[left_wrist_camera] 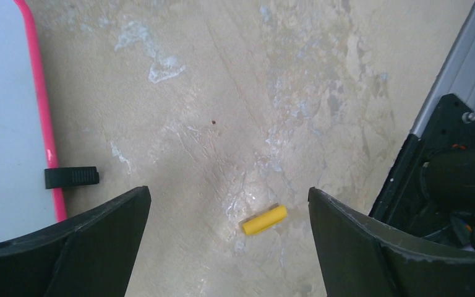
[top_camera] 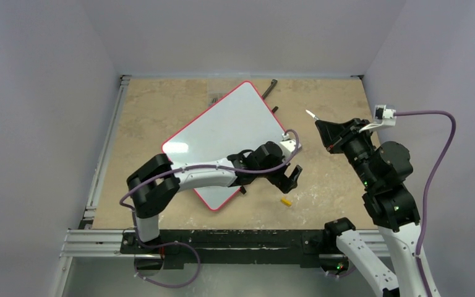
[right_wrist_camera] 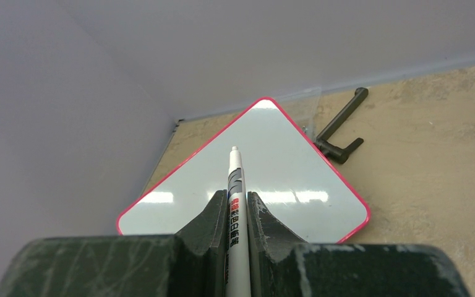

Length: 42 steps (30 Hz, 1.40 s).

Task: Write a sentence on the whiteboard
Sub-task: Place the pen cap at the center of the board, then write a sentence on the whiteboard.

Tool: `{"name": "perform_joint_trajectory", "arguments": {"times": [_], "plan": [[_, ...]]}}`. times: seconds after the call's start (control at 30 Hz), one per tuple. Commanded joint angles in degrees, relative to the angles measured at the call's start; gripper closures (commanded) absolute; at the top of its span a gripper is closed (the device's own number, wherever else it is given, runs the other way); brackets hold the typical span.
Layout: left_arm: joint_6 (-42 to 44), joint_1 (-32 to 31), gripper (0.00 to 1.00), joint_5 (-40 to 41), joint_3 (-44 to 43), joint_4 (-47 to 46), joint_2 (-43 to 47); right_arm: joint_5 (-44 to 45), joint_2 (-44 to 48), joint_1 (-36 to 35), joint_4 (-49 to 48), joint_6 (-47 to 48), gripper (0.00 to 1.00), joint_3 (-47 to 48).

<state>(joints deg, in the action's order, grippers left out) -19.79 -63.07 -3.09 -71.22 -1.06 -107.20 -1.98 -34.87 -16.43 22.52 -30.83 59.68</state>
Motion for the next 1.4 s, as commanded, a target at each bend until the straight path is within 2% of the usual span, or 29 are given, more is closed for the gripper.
{"name": "perform_joint_trajectory", "arguments": {"times": [0.0, 0.23, 0.53, 0.63, 0.73, 0.87, 0.97, 1.07, 1.23, 1.37], "plan": [[1.7, -0.3, 0.0, 1.9, 0.4, 3.7, 10.0, 0.4, -0.2, 0.1, -1.3, 0.5, 1.0, 2.2], [2.9, -0.3, 0.0, 6.5, 5.9, 13.6, 25.2, -1.4, -0.2, 0.1, -1.9, 0.2, 1.0, 2.5], [7.4, 0.1, 0.02, 21.6, 4.8, 38.0, 47.0, -2.1, 0.0, 0.1, -2.1, -0.1, 1.0, 2.5], [9.5, 2.7, 0.01, 24.1, 4.2, 42.5, 53.3, -2.9, -0.1, 0.1, -1.9, -0.3, 1.0, 2.6], [11.3, 8.8, 0.0, 24.0, 1.4, 47.0, 57.3, -3.8, 0.0, 0.1, -2.0, -0.8, 1.0, 2.6], [15.0, 16.9, 0.0, 22.5, -2.4, 49.1, 58.3, -5.5, -0.2, 0.1, -2.0, -1.3, 1.0, 2.6], [15.5, 24.6, 0.0, 20.0, -6.9, 53.0, 53.8, -6.9, -0.6, 0.1, -1.4, -1.4, 1.0, 3.0], [14.2, 29.7, 0.01, 17.6, -7.7, 52.1, 50.7, -8.8, -0.6, 0.1, -1.0, -1.2, 1.0, 3.0], [11.2, 39.6, 0.0, 9.1, -7.4, 47.6, 46.1, -11.8, -1.2, 0.1, -1.1, -1.4, 1.0, 1.7], [9.5, 49.8, 0.0, -5.8, -8.3, 44.2, 41.9, -12.8, -1.3, 0.1, -0.9, -1.3, 1.0, 0.9]]}}
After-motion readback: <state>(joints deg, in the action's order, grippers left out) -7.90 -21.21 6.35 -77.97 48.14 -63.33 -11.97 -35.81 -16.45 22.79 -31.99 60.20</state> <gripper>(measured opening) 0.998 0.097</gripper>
